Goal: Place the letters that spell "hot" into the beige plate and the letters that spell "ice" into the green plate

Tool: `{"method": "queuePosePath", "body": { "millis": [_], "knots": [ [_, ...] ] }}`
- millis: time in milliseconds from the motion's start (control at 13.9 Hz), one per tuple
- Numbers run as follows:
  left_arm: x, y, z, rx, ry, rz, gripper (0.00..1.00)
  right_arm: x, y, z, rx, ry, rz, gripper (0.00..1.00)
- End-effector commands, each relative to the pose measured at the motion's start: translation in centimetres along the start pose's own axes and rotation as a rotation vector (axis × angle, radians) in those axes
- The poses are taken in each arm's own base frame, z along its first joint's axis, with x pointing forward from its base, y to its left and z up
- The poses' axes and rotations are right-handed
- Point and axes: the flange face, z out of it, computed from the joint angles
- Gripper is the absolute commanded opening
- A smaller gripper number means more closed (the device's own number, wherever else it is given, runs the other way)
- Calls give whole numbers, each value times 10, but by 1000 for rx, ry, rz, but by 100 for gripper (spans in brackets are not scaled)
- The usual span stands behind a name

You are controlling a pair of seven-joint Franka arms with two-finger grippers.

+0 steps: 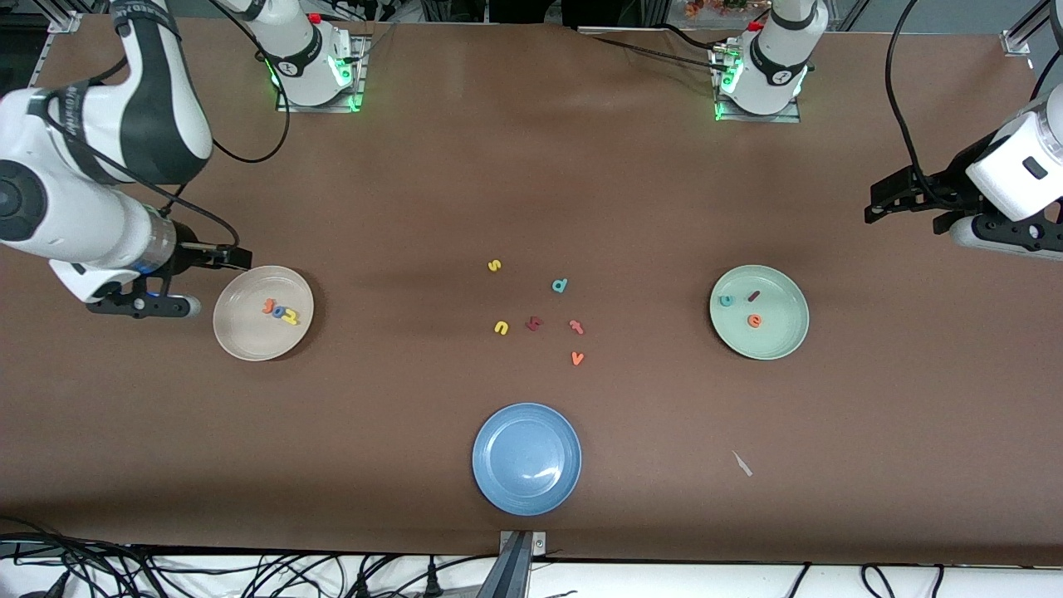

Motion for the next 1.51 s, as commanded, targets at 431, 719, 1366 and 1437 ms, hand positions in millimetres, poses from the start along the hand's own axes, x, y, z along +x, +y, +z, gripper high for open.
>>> {"method": "queuePosePath", "body": {
  "millis": [431,719,1366,1437],
  "knots": [
    [-2,-1,-16,-16,29,-6,100,-50,45,-95,76,74,38,100],
    [-2,-1,-16,-16,29,-7,100,-75,67,-114,96,21,66,100],
    [-1,-1,-16,-14,33,-6,100,-78,72,-118,124,70,73,100],
    [-1,-1,-16,-13,33,-6,100,-79,72,-119,127,80,73,100]
  ]
}}
